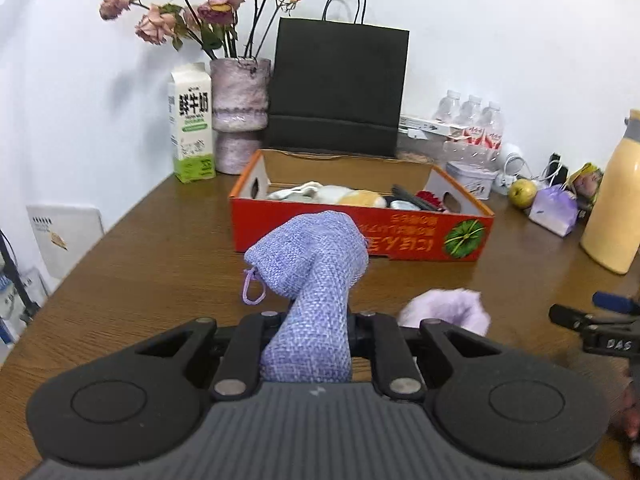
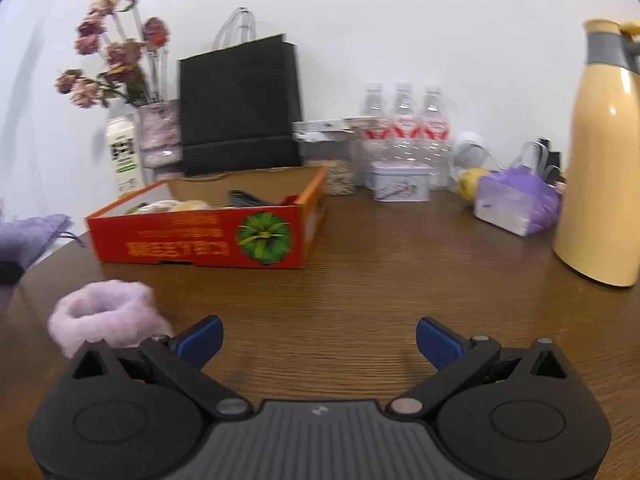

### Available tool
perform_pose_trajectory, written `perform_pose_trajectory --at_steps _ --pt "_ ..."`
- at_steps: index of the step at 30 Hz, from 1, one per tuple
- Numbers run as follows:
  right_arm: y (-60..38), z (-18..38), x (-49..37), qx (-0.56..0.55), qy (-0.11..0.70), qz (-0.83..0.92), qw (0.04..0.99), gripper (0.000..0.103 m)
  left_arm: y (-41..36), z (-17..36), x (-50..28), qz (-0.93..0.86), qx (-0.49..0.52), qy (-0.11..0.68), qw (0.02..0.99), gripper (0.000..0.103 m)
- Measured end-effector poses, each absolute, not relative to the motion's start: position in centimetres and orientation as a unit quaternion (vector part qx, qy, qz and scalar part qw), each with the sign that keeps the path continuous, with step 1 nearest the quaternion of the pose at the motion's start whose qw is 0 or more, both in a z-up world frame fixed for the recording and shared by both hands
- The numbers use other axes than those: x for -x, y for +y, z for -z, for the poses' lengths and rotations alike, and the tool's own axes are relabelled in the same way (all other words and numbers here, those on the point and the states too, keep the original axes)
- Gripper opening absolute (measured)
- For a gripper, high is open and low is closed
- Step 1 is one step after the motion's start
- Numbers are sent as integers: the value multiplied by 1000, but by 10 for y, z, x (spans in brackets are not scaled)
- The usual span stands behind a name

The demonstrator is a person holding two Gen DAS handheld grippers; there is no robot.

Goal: Organize objects
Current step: 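Lift the purple bag with the left gripper while the right gripper moves to the pink fuzzy headband, then lower the right gripper onto the pink fuzzy headband and close it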

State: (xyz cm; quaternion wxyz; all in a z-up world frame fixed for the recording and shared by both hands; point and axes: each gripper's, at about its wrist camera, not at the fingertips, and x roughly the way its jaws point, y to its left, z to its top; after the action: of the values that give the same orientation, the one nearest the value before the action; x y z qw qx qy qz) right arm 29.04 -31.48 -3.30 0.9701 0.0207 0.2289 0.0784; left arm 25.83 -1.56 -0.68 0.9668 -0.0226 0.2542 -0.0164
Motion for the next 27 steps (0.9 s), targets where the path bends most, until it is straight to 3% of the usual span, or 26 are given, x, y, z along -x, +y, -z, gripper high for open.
perform_pose_trajectory --at_steps 27 --pt "-184 28 -279 28 234 -190 953 103 18 38 -266 40 21 204 978 15"
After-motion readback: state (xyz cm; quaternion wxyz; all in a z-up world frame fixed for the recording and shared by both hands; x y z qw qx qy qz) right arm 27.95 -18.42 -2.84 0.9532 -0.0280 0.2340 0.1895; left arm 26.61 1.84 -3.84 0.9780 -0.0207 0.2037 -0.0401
